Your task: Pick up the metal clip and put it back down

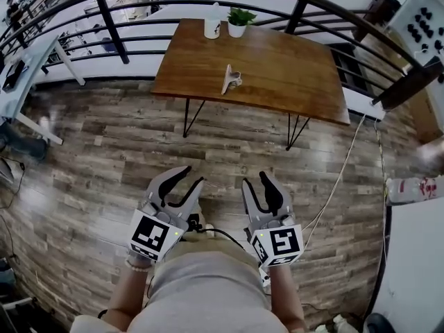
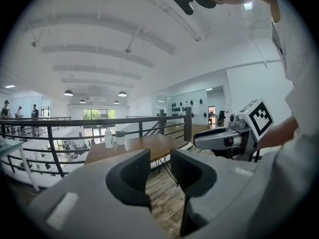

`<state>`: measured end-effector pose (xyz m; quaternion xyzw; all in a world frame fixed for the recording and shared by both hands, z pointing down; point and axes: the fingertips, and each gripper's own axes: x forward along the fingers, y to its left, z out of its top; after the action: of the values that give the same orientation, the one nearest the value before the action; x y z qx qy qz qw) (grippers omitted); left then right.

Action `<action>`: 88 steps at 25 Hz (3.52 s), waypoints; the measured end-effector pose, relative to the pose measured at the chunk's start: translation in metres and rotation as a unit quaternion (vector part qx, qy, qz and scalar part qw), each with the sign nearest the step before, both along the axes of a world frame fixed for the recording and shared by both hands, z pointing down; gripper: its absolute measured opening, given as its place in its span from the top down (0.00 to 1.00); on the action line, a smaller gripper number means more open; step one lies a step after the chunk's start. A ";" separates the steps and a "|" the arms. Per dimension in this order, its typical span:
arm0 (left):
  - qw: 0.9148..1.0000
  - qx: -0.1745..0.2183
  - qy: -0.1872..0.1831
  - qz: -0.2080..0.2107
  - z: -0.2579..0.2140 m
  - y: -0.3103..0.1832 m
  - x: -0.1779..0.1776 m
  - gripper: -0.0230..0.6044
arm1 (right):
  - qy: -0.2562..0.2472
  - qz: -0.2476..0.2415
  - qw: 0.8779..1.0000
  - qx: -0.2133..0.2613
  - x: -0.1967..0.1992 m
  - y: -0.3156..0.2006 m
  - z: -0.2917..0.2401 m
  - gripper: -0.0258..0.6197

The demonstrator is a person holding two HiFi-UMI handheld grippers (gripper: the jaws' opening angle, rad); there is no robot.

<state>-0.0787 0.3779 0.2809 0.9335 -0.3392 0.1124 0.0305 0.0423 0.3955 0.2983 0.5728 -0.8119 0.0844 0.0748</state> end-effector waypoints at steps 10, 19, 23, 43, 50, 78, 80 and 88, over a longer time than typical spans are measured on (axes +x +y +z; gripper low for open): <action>1.000 -0.001 0.001 0.027 0.008 -0.041 0.014 0.77 | -0.006 0.018 1.000 -0.015 0.007 -0.033 0.015 0.70; 0.999 -0.002 0.007 0.048 0.014 -0.127 0.023 0.77 | 0.004 0.041 0.999 -0.024 0.017 -0.109 0.017 0.70; 0.998 -0.003 0.005 0.056 0.010 -0.176 0.023 0.78 | 0.009 0.038 0.999 -0.026 0.013 -0.156 0.014 0.70; 0.995 -0.037 0.004 0.094 0.028 -0.356 0.040 0.78 | 0.018 0.088 0.994 -0.061 0.034 -0.324 0.019 0.70; 0.995 -0.041 0.000 0.093 0.035 -0.393 0.032 0.78 | 0.024 0.091 0.993 -0.069 0.035 -0.359 0.026 0.70; 0.996 -0.078 -0.003 0.033 0.054 -0.430 0.038 0.78 | 0.024 0.010 0.992 -0.122 0.035 -0.404 0.057 0.70; 0.996 -0.085 -0.003 0.027 0.059 -0.432 0.037 0.78 | 0.022 0.006 0.992 -0.125 0.035 -0.408 0.061 0.70; 0.994 -0.108 -0.019 0.003 0.080 -0.430 0.034 0.78 | 0.016 -0.013 0.989 -0.148 0.039 -0.422 0.086 0.70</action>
<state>-0.0446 -0.0517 0.3613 0.9234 -0.3229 0.1659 0.1246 0.0814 -0.0260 0.3842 0.5461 -0.7966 0.1931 0.1731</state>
